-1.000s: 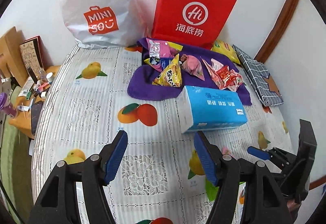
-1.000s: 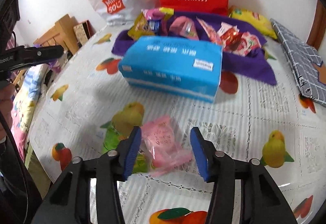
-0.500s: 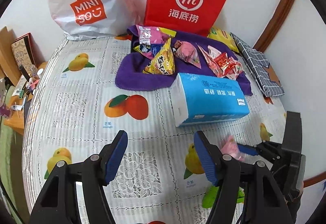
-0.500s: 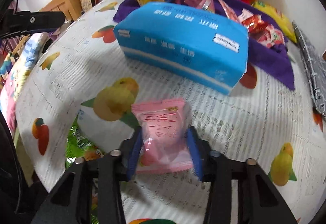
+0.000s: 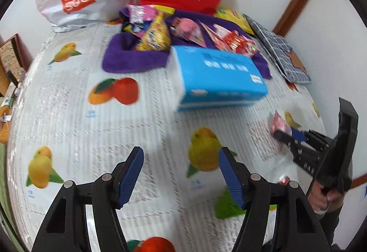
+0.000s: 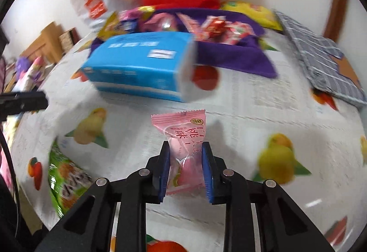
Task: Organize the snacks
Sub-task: 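Lift the pink candy with the right gripper while the left approaches the green packet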
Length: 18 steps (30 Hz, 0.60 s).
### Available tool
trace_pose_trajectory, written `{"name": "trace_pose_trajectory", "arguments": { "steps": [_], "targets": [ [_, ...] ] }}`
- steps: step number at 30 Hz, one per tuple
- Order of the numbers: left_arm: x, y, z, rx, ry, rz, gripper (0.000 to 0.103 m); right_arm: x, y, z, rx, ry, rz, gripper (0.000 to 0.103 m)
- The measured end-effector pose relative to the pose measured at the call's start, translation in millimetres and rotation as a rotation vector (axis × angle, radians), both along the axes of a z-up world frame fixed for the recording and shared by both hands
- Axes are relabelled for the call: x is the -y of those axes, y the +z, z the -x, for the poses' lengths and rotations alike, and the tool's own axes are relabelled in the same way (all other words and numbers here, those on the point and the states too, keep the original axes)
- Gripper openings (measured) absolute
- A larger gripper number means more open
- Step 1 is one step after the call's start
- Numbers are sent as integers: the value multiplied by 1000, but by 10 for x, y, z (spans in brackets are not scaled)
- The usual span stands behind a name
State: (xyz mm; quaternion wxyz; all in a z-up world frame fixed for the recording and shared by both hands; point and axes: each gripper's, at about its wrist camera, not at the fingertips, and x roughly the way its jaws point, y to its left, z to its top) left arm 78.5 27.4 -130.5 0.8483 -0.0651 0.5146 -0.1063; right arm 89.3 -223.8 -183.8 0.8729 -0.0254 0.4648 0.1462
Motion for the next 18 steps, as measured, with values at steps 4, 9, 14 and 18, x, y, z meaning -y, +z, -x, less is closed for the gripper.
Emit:
{"name": "trace_pose_trajectory", "arguments": {
  "steps": [4, 9, 14, 18],
  "targets": [
    [170, 31, 132, 3, -51, 23, 65, 197, 20, 91, 11, -51, -19, 26],
    [376, 65, 283, 8, -105, 44, 71, 354, 71, 223, 26, -85, -39, 26],
    [600, -15, 383, -13, -140, 18, 72, 405, 103, 329, 42, -93, -35, 26],
    [688, -142, 417, -49, -148, 35, 72, 418, 94, 405, 45, -87, -29, 26]
  ]
}}
